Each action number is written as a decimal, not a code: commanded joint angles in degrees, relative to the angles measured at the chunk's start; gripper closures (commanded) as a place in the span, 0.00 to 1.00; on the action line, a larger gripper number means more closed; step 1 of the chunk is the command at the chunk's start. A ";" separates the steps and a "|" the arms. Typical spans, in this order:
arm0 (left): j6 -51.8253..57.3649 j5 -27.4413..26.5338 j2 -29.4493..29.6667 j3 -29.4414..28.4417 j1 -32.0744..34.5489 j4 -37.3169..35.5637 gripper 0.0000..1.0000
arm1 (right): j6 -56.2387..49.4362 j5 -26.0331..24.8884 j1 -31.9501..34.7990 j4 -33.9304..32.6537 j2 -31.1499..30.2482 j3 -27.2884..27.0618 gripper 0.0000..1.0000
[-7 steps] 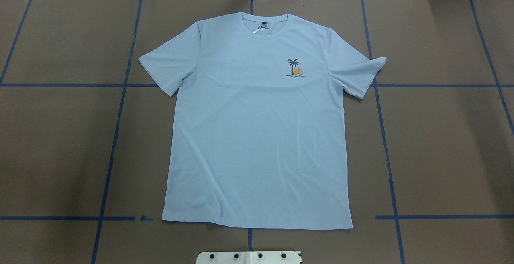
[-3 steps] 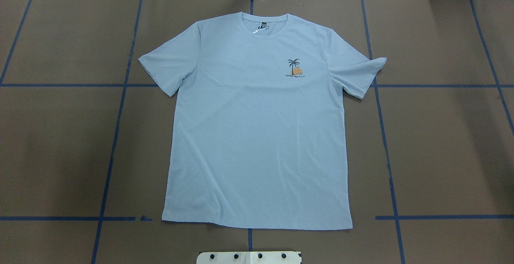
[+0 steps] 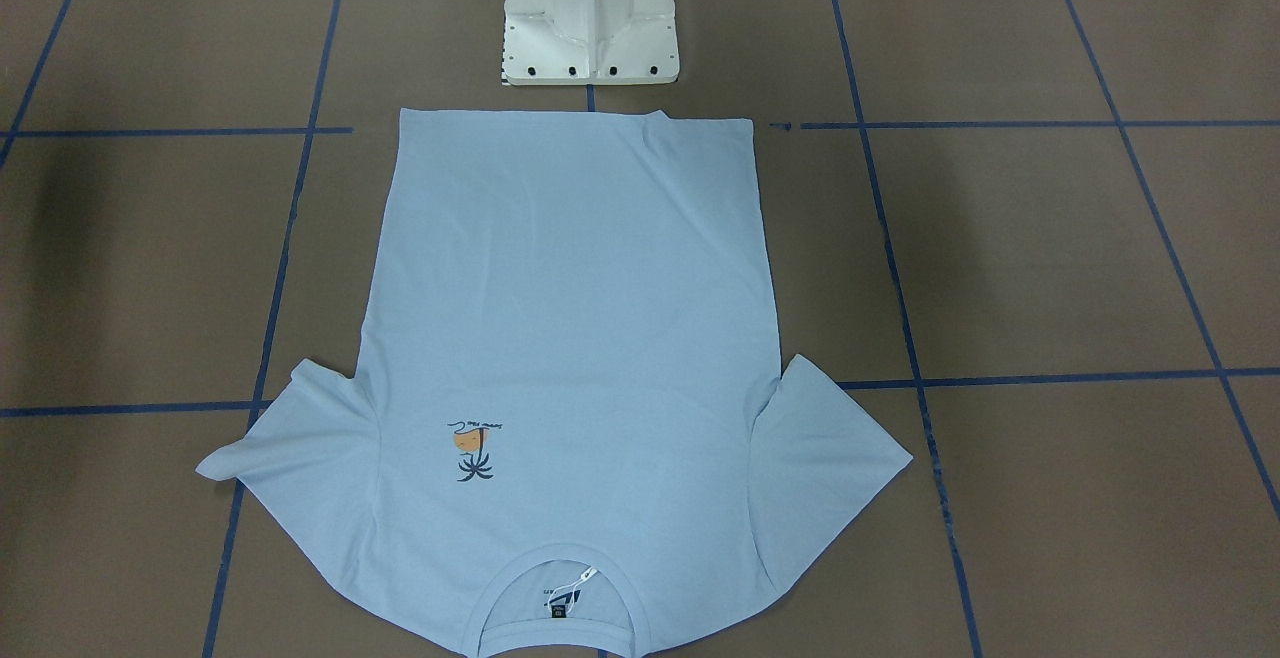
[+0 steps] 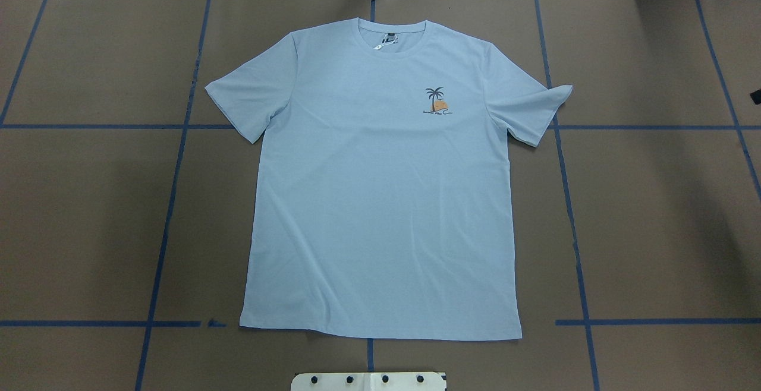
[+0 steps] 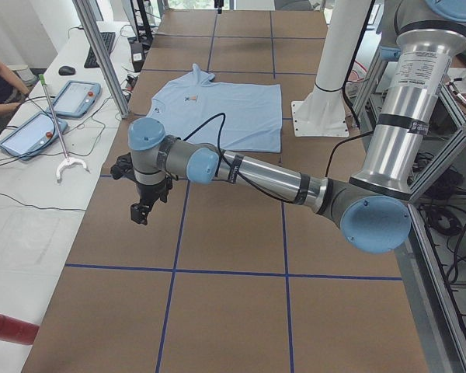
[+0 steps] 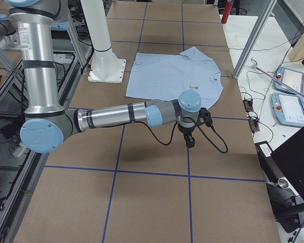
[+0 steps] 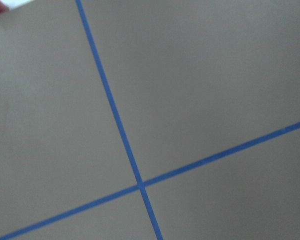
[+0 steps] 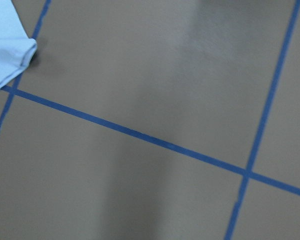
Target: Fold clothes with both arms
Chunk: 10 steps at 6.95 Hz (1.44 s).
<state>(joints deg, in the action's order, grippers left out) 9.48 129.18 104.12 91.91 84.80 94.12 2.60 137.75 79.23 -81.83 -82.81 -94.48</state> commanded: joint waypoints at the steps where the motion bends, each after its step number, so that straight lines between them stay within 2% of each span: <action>1: -3.50 1.50 0.47 -0.85 -0.78 3.18 0.00 | 14.14 -1.42 -8.88 7.25 11.39 8.31 0.00; 3: -5.94 2.04 0.29 -2.09 -0.78 7.56 0.00 | 29.39 -9.47 -17.48 21.90 17.13 16.82 0.00; 4: -6.66 2.04 0.12 -1.74 -0.78 10.10 0.00 | 33.40 -13.43 -19.88 31.11 20.81 24.01 0.00; 5: -7.72 2.04 0.03 -1.91 -0.78 10.91 0.00 | 33.61 -13.47 -20.07 38.95 21.98 29.82 0.00; 9: -7.90 2.04 -0.06 -1.74 -0.78 10.91 0.00 | 34.23 -13.38 -20.78 39.56 21.20 31.46 0.01; 10: -7.90 2.04 -0.06 -1.82 -0.78 10.91 0.00 | 34.32 -13.47 -21.74 39.47 21.02 31.46 0.04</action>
<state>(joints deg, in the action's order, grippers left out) 1.59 131.22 104.07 90.18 84.02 105.02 36.79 124.29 58.35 -42.34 -61.61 -63.05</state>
